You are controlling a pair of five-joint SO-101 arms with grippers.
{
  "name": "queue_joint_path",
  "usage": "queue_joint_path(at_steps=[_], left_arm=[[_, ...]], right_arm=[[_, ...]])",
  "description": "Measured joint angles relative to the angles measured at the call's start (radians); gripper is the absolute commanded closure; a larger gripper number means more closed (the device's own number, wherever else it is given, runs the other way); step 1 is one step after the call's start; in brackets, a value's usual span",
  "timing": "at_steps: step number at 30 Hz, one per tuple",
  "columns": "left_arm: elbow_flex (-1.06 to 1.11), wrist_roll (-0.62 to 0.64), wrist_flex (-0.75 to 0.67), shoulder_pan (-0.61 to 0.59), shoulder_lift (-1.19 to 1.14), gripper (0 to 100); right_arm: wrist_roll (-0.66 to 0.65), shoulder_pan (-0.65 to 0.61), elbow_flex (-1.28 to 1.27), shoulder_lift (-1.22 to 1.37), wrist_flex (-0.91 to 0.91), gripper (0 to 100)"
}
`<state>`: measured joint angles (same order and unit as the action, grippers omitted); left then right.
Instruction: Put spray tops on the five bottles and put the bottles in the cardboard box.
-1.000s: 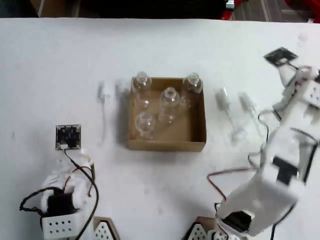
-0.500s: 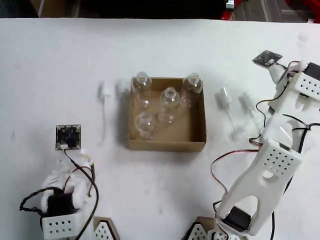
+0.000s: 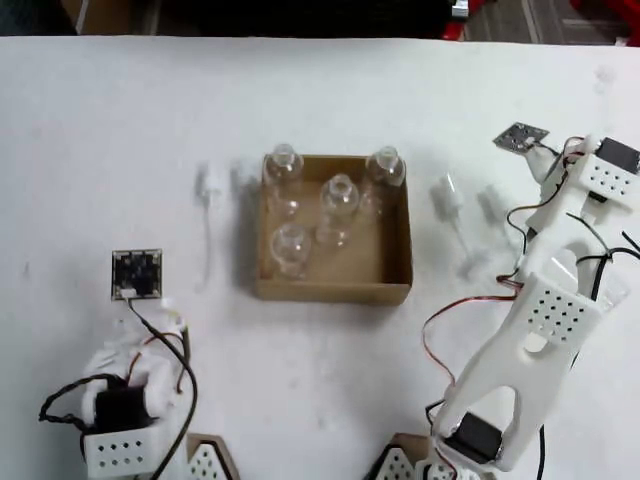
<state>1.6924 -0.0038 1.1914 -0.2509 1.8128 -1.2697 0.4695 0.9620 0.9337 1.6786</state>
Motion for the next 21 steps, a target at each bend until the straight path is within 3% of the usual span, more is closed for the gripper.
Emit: queue_joint_path(at_steps=[3,7,14,21], left_arm=[[0.000,0.000,0.000,0.000,0.000,98],[0.000,0.000,0.000,0.000,0.000,98],[0.000,0.000,0.000,0.000,0.000,98],[0.000,0.000,0.000,0.000,0.000,98]], right_arm=[[-0.025,0.000,0.000,0.011,-0.005,87.2],[-0.058,0.011,0.000,0.037,-0.012,99.2],[-0.055,0.017,0.034,-0.005,0.011,98.2],[0.150,0.017,0.064,-0.258,0.020,98.2]])
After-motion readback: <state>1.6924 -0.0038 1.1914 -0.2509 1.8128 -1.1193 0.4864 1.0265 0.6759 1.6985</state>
